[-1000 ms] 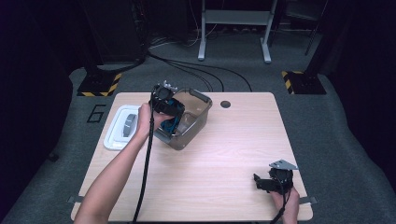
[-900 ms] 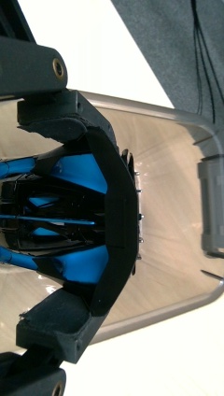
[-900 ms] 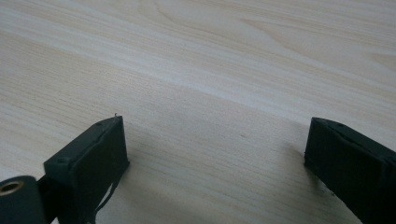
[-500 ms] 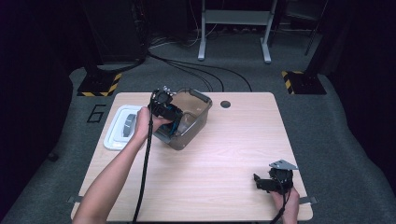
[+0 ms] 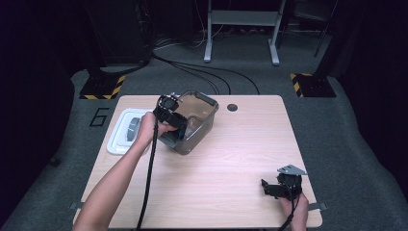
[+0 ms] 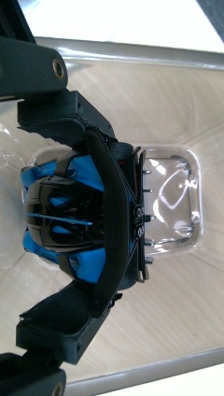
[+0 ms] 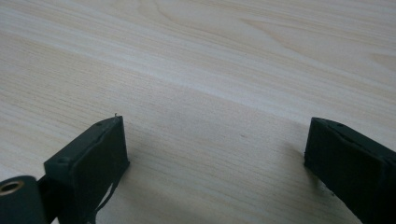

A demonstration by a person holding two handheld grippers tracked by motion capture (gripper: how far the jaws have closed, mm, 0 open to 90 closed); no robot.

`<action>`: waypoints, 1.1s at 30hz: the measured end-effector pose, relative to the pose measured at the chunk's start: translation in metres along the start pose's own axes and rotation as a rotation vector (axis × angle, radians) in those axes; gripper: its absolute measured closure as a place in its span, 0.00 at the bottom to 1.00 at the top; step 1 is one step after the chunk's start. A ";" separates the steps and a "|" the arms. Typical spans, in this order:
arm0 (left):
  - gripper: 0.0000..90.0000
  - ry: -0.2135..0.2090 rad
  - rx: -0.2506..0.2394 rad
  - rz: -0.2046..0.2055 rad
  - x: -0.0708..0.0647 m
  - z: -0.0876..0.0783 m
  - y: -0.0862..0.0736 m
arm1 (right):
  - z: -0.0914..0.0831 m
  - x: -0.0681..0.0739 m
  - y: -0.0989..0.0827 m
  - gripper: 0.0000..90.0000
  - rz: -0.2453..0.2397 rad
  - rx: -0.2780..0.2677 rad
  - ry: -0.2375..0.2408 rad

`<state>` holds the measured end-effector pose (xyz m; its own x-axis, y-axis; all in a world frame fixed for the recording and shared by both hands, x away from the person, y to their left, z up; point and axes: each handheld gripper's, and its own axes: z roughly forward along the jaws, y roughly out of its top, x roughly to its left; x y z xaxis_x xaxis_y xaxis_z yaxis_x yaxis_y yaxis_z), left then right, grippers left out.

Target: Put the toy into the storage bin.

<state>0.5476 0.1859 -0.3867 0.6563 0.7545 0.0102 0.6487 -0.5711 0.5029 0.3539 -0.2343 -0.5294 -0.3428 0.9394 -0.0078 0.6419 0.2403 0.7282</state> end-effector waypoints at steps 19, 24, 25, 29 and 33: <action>0.28 -0.025 0.060 0.008 0.004 -0.002 -0.010 | 0.000 0.000 0.000 0.06 -0.001 0.000 0.000; 0.28 -0.033 0.078 0.010 0.005 -0.006 -0.013 | 0.000 0.000 0.000 0.06 -0.001 0.000 0.000; 0.28 -0.030 0.082 0.008 0.006 -0.006 -0.013 | 0.000 0.000 0.000 0.06 0.000 0.000 0.000; 0.27 -0.040 0.108 0.016 0.008 -0.009 -0.014 | 0.000 0.000 0.000 0.06 0.000 0.000 0.000; 0.27 -0.047 0.116 0.006 0.008 -0.010 -0.015 | 0.000 0.000 0.000 0.06 -0.001 0.000 -0.001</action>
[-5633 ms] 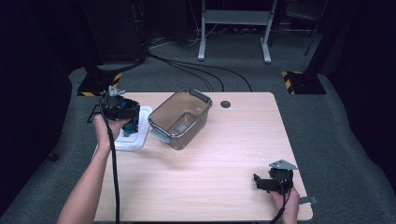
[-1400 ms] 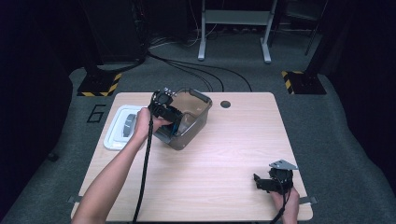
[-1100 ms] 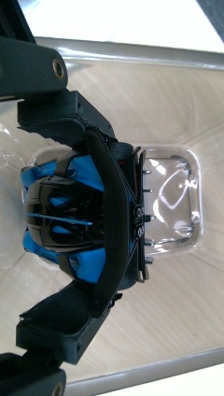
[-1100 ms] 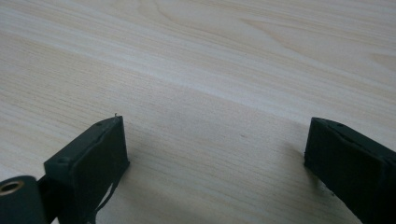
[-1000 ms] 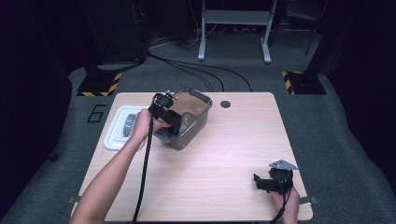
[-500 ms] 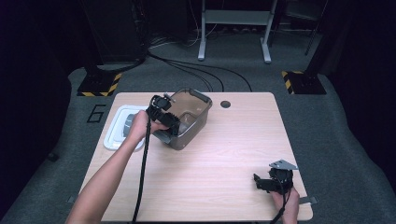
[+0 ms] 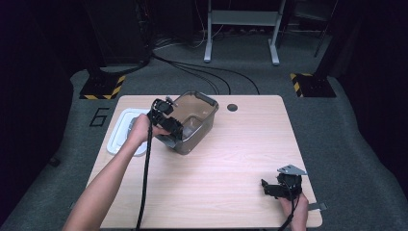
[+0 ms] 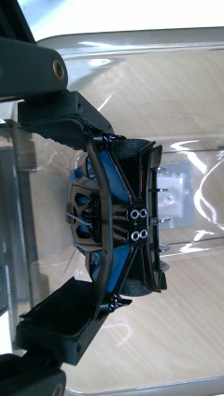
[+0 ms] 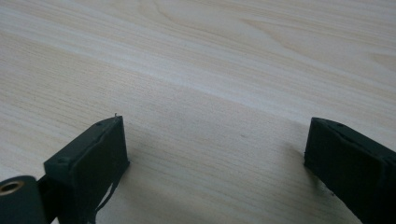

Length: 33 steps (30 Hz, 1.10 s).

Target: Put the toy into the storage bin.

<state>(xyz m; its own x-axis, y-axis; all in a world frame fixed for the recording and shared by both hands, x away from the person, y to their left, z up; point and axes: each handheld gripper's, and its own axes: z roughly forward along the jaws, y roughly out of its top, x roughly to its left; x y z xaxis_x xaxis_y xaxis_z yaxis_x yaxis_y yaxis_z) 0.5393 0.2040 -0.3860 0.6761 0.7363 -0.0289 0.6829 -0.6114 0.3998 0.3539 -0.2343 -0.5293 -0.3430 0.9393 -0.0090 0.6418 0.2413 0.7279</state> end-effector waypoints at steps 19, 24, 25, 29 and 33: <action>0.27 -0.008 0.013 -0.007 0.003 -0.001 -0.002 | 0.000 0.000 0.000 0.05 0.004 -0.001 0.000; 0.27 -0.012 0.008 -0.022 0.004 -0.002 -0.004 | 0.000 0.000 0.000 0.05 0.001 -0.001 0.000; 0.27 -0.011 0.006 -0.023 0.004 -0.002 -0.004 | 0.000 0.001 0.000 0.05 0.007 -0.002 0.001; 0.27 -0.016 0.009 -0.019 0.004 -0.002 -0.005 | 0.000 0.001 0.000 0.05 0.008 -0.002 -0.001; 0.27 -0.015 0.013 -0.019 0.004 -0.002 -0.005 | 0.000 0.001 0.000 0.05 0.010 -0.002 0.000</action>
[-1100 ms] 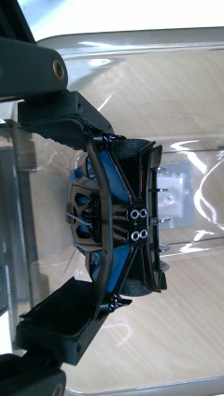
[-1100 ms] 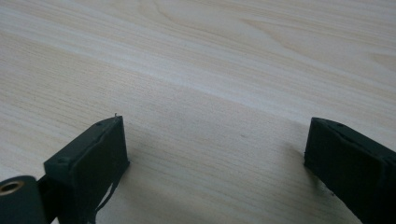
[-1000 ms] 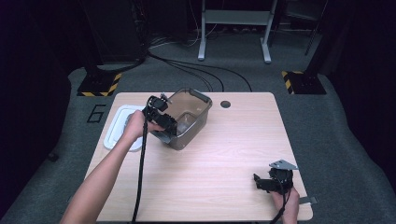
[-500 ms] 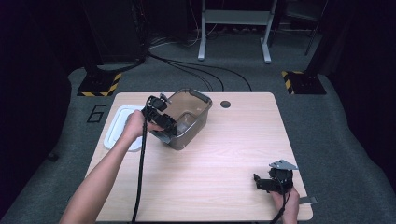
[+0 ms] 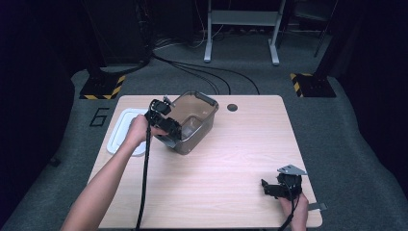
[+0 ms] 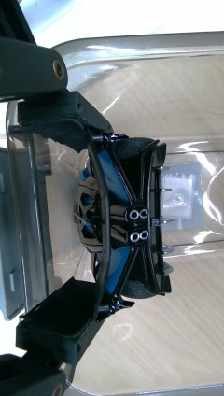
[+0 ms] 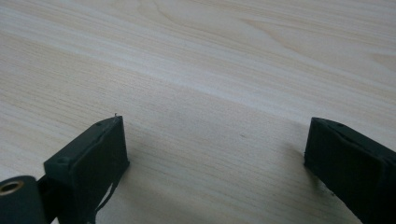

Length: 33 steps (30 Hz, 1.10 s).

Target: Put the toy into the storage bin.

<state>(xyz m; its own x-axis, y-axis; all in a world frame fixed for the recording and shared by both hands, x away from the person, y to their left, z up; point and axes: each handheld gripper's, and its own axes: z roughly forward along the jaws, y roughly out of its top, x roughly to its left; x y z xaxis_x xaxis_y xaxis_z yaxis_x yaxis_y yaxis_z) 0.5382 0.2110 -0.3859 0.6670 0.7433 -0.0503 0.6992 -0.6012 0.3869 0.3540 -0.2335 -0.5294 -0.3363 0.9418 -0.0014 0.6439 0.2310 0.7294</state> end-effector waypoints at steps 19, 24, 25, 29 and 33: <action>0.22 0.028 -0.019 -0.008 0.001 -0.005 -0.003 | 0.000 0.000 0.000 0.05 0.007 0.000 -0.001; 0.17 0.042 -0.041 -0.001 0.001 -0.011 -0.006 | 0.000 0.000 0.000 0.05 0.003 0.002 0.001; 0.17 0.043 -0.048 -0.004 0.001 -0.013 -0.007 | 0.000 0.000 0.000 0.05 0.002 0.002 0.000; 0.14 0.051 -0.060 0.001 -0.001 -0.021 -0.009 | 0.000 0.000 0.000 0.05 0.004 0.000 0.000; 0.11 0.059 -0.087 0.004 -0.002 -0.030 -0.013 | 0.000 0.000 0.000 0.05 0.003 0.000 0.000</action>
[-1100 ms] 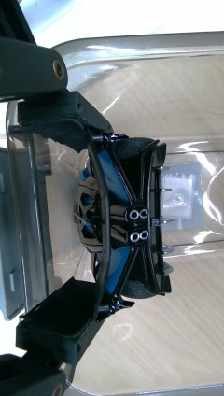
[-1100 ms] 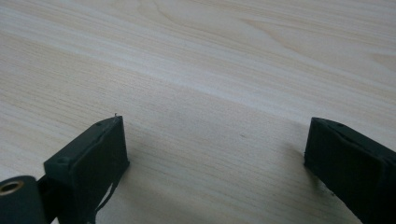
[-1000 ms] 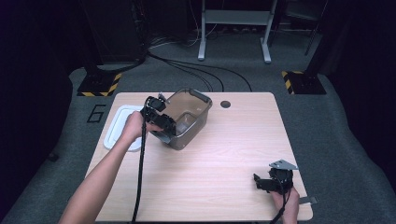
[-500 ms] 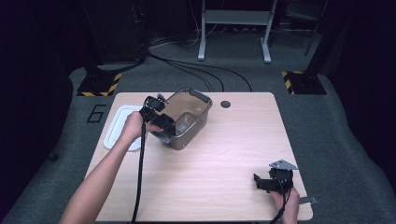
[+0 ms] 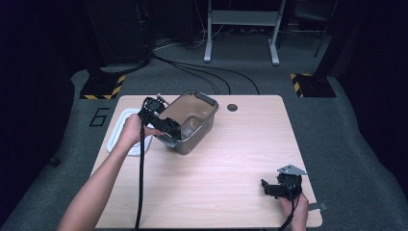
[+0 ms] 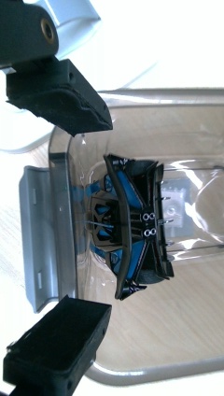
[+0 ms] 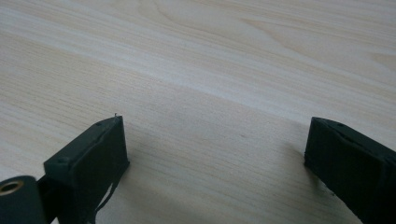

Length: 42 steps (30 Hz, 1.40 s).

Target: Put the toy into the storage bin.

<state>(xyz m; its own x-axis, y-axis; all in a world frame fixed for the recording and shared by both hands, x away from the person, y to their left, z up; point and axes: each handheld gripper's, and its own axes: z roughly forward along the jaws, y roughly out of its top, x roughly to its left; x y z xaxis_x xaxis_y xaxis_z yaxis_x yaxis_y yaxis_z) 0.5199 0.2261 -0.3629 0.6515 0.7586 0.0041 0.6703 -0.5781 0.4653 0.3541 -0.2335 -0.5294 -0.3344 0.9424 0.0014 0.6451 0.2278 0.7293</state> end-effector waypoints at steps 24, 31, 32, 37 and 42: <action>0.05 0.091 -0.135 -0.130 0.055 -0.032 -0.059 | 0.000 0.000 0.000 0.06 0.001 -0.001 0.000; 0.06 0.117 -0.166 -0.216 0.082 -0.018 -0.080 | 0.000 0.000 0.000 0.05 0.001 -0.001 0.000; 0.06 0.121 -0.163 -0.226 0.084 -0.015 -0.083 | 0.000 0.000 0.000 0.05 0.002 -0.002 0.000; 0.08 0.139 -0.180 -0.271 0.099 0.003 -0.094 | 0.000 0.000 0.000 0.05 0.001 -0.001 0.000; 0.09 0.144 -0.172 -0.305 0.110 0.023 -0.103 | 0.000 0.000 0.000 0.05 0.001 -0.001 0.000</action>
<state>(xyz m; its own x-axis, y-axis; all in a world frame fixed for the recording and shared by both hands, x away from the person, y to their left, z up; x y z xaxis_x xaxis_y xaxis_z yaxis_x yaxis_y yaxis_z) 0.5304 0.3620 -0.4310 0.3662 0.9297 -0.0388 0.7485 -0.2695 0.6059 0.3543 -0.2334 -0.5294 -0.3335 0.9428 0.0023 0.6448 0.2263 0.7301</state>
